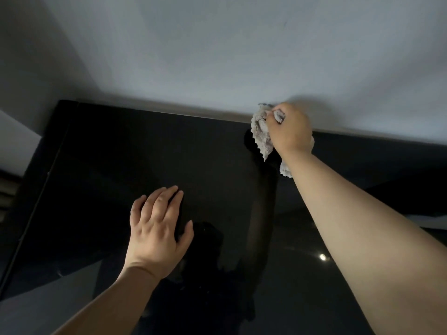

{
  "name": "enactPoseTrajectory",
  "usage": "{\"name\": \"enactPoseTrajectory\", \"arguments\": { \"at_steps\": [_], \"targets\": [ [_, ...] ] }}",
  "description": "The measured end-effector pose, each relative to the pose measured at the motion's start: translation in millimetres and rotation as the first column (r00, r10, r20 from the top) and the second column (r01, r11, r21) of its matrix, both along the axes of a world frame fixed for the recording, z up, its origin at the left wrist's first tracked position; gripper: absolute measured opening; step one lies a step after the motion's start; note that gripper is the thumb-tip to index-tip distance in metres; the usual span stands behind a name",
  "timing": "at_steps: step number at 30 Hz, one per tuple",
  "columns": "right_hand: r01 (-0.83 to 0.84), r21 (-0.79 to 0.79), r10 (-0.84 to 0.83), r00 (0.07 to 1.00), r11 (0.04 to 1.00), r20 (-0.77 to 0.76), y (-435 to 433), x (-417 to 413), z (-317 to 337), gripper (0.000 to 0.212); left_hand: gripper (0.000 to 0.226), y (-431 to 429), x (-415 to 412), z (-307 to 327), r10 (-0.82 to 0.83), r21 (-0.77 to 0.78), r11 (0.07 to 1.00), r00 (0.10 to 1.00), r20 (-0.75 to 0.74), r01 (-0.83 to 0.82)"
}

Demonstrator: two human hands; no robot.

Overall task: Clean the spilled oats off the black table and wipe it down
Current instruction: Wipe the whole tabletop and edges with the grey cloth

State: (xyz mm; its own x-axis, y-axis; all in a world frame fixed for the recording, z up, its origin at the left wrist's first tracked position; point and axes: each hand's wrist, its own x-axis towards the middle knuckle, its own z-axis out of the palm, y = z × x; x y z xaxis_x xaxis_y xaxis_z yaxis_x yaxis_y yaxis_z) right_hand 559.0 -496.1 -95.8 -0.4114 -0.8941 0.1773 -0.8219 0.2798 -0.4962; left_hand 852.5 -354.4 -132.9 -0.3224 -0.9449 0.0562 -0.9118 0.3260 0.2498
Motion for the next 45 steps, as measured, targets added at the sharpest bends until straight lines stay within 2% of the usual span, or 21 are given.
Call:
{"name": "enactPoseTrajectory", "arguments": {
  "at_steps": [2, 5, 10, 12, 15, 16, 17, 20, 23, 26, 29, 32, 35, 40, 43, 45],
  "targets": [
    [-0.021, 0.066, 0.021, 1.000, 0.998, -0.004, 1.7, 6.8, -11.6, 0.021, 0.058, 0.0, 0.0, -0.4, 0.001, -0.005, 1.000, 1.000, 0.000, -0.001],
    [-0.032, 0.052, 0.035, 0.997, 0.998, -0.067, 23.1, 24.1, -20.3, 0.019, 0.058, 1.0, -0.6, -0.8, 0.016, -0.007, 1.000, 1.000, -0.007, -0.016],
    [-0.233, 0.073, 0.242, 0.957, 0.970, -0.161, 120.6, 51.3, -15.1, 0.018, 0.057, 1.6, -0.7, 1.3, 0.017, -0.012, 1.000, 1.000, -0.014, -0.017],
    [-0.289, 0.120, 0.303, 0.946, 0.950, -0.115, 163.4, 57.2, -11.2, 0.019, 0.057, 1.4, -1.4, 1.8, 0.024, -0.013, 1.000, 1.000, -0.015, -0.024],
    [-0.317, 0.217, 0.294, 0.946, 0.923, 0.134, 196.1, 57.8, 2.8, 0.019, 0.056, 1.2, -2.3, 1.6, 0.029, -0.021, 0.999, 0.999, -0.028, -0.029],
    [-0.322, 0.194, 0.289, 0.940, 0.927, 0.184, 193.1, 54.4, 7.6, 0.018, 0.056, 1.2, -2.1, 1.5, 0.030, -0.020, 0.999, 0.999, -0.029, -0.030],
    [-0.322, 0.154, 0.296, 0.940, 0.934, 0.170, 183.3, 50.2, 12.7, 0.019, 0.056, 1.2, -1.7, 1.3, 0.030, -0.019, 0.999, 0.999, -0.028, -0.030],
    [-0.282, 0.109, 0.285, 0.958, 0.953, -0.012, 125.6, 34.9, 22.1, 0.021, 0.056, 1.3, -2.0, 1.2, 0.029, -0.024, 0.999, 0.999, -0.025, -0.030],
    [-0.122, 0.080, 0.128, 0.988, 0.989, -0.080, 69.1, 25.3, 10.3, 0.019, 0.056, 0.9, -2.1, 0.7, 0.029, -0.023, 0.999, 0.999, -0.025, -0.029],
    [-0.020, 0.143, 0.028, 0.998, 0.990, -0.054, 35.5, 29.2, -9.4, 0.022, 0.056, 1.5, -2.4, 0.3, 0.031, -0.033, 0.999, 0.999, -0.026, -0.031],
    [0.012, 0.185, 0.003, 0.997, 0.983, -0.079, 19.1, 37.7, -15.6, 0.027, 0.056, 2.0, -1.1, -0.1, 0.036, -0.043, 0.998, 0.999, -0.036, -0.038],
    [-0.097, 0.199, 0.132, 0.976, 0.975, -0.172, 26.3, 40.9, -14.9, 0.030, 0.055, 3.1, -0.3, -0.1, 0.036, -0.046, 0.998, 0.999, -0.036, -0.038],
    [-0.249, 0.186, 0.282, 0.943, 0.950, -0.177, 60.2, 41.6, -10.5, 0.026, 0.056, 3.2, -0.5, 0.4, 0.034, -0.038, 0.999, 0.999, -0.032, -0.035],
    [-0.369, 0.212, 0.403, 0.904, 0.905, -0.145, 155.1, 66.8, -2.4, 0.021, 0.056, 3.3, -1.0, 0.4, 0.033, -0.031, 0.999, 0.999, -0.024, -0.034],
    [-0.478, 0.272, 0.494, 0.869, 0.835, 0.010, 184.2, 71.1, 6.7, 0.022, 0.055, 3.4, -0.8, 0.1, 0.033, -0.036, 0.999, 0.999, -0.036, -0.034],
    [-0.445, 0.185, 0.454, 0.891, 0.876, -0.009, 169.6, 63.6, 12.8, 0.024, 0.055, 3.1, -0.8, -0.4, 0.037, -0.039, 0.999, 0.998, -0.046, -0.039]
  ]
}}
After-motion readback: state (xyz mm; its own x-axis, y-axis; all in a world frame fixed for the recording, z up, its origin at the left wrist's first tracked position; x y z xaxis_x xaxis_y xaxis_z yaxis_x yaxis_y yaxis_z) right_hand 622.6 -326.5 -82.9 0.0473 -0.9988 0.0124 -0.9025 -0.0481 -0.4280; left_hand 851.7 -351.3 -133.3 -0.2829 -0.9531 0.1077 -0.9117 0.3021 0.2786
